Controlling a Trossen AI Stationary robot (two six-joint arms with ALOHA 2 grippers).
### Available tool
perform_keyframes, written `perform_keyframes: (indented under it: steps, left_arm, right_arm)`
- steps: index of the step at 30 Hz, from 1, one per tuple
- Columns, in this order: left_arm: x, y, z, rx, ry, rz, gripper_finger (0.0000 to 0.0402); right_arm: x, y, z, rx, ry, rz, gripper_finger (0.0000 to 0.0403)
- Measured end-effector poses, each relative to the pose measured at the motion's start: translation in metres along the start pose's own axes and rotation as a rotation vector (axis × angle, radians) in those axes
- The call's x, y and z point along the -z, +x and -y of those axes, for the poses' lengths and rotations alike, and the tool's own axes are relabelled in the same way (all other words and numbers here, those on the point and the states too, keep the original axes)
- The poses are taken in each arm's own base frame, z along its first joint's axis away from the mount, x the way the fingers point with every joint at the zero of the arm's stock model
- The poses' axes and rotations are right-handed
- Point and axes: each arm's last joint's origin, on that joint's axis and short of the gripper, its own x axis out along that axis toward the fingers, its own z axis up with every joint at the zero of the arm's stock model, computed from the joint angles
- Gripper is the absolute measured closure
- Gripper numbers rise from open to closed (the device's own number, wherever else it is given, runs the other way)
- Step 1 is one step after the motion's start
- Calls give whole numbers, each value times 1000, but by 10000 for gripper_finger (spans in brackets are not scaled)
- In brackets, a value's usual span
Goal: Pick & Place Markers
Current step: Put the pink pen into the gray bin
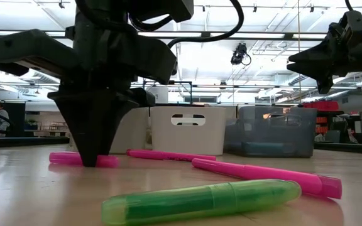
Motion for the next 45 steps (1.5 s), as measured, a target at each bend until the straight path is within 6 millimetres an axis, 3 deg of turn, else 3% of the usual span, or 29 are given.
perform_keyframes:
  steps: [13,35,45]
  left_arm:
    - [3,-8,-4,-1,-9,-7,357]
    - [39,-115,-40,-18,-60,97,361]
    - [56,-134,-59,-29,-40,53,362]
  right_arm:
    - [0,0,0,0,0,0,292]
    - [0,0,0,0,0,0,292]
    - [0,0,0,0,0,0,292]
